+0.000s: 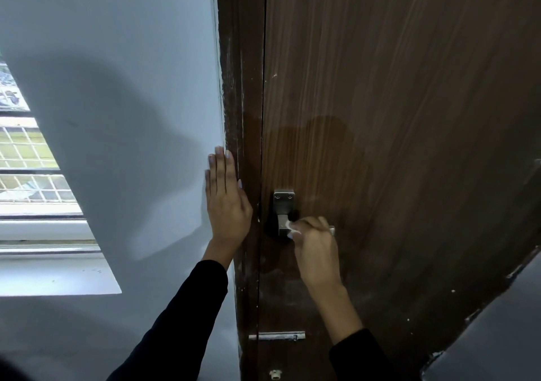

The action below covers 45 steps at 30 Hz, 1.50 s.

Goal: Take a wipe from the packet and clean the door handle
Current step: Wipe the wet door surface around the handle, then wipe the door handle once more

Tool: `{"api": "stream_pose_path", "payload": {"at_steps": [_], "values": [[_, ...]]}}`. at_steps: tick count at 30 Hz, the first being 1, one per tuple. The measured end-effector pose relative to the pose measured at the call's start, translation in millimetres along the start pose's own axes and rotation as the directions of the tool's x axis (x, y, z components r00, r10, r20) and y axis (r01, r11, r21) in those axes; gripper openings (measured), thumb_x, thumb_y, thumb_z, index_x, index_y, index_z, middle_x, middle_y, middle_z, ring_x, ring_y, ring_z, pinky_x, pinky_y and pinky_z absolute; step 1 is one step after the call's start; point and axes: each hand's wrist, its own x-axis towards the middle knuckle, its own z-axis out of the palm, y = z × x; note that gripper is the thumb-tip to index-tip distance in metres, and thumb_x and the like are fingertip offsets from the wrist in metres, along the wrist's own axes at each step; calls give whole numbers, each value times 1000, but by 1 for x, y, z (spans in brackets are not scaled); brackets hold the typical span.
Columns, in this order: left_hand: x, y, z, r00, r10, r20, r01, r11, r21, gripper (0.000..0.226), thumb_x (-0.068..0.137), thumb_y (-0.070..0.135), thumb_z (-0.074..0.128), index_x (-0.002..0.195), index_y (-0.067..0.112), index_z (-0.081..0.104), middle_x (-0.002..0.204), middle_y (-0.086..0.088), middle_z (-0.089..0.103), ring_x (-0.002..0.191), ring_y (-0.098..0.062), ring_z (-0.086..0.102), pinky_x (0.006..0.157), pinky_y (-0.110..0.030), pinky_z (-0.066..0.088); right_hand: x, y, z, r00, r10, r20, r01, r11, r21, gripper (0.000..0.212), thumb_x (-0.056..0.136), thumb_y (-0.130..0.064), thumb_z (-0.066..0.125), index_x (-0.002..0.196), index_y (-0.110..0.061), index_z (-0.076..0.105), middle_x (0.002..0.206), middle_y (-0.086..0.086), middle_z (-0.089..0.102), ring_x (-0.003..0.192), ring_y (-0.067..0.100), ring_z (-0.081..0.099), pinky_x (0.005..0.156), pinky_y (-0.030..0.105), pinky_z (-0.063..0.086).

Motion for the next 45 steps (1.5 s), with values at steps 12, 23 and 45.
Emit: {"api": "stream_pose_path", "payload": {"at_steps": [12,23,45], "values": [[-3,9,-13,994,-69,80,77,992,-102,55,96,4,41,147,6,21,156,-12,21,146,-25,13,117,-47,26,-12,13,12,977,-64,-204,63,998,-12,24,68,5,75,90,-3,73,91,9,70,82,22,64,71,24,54],[-3,6,-15,994,-50,100,62,991,-116,52,97,5,42,146,4,25,155,-12,23,146,-26,16,117,-45,27,-20,-3,53,508,846,159,-294,-3,956,25,71,4,72,77,-18,61,83,2,64,81,14,62,63,15,53],[-190,-146,-152,738,-576,351,572,810,126,31,94,5,51,123,5,59,120,-8,67,111,-25,63,93,-29,46,-66,-121,160,545,432,718,-755,-119,645,12,81,13,59,84,4,67,70,2,70,61,8,67,58,17,56]]}}
